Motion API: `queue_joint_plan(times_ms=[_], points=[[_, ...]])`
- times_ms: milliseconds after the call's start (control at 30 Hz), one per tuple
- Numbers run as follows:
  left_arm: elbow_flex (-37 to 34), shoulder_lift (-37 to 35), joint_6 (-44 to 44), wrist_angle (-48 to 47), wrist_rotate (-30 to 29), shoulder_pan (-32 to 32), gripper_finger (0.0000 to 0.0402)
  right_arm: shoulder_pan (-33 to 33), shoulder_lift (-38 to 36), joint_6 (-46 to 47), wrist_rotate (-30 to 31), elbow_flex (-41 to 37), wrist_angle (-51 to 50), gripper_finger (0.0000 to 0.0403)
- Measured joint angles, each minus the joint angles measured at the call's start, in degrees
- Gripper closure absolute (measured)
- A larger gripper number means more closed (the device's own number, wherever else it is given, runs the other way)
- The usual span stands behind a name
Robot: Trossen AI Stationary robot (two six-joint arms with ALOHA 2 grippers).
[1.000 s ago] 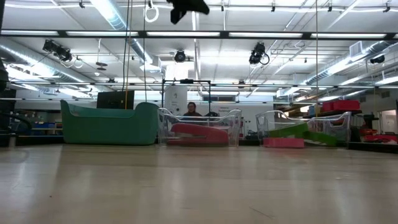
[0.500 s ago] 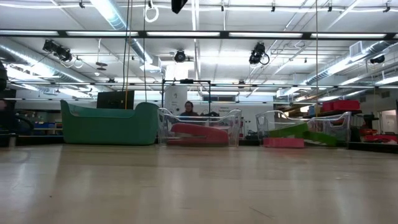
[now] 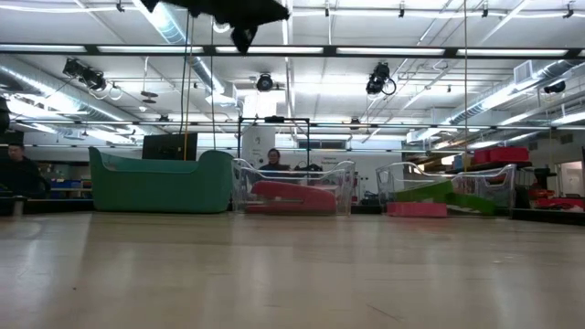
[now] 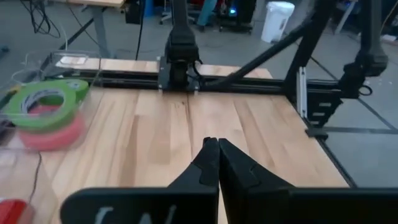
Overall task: Pick and place Stapler, Stapler remover, tape
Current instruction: Return to Home Position
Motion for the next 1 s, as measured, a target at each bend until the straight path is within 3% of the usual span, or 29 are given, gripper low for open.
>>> queue_joint_plan(times_ms=[233, 433, 633, 1000], points=[[-14.56, -5.49, -0.03, 14.48, 0.59, 0.15, 0.0401, 0.01, 0.00, -0.01, -0.11, 0.00, 0.19, 0.0312], [-23.51, -6.84, -0.03, 28.43, 5.79, 0.05, 0.0401, 0.01, 0.00, -0.01, -0.10, 0.00, 0.25, 0.0312], [-34.09, -10.17, -1.33, 43.57, 5.27, 0.09, 0.0401, 0.01, 0.00, -0.01, -0.09, 0.00, 0.33, 0.0312], [-49.61, -26.85, -1.99, 45.30, 2.91, -0.19, 0.0401, 0.01, 0.00, -0.01, -0.04, 0.00, 0.33, 0.0312]])
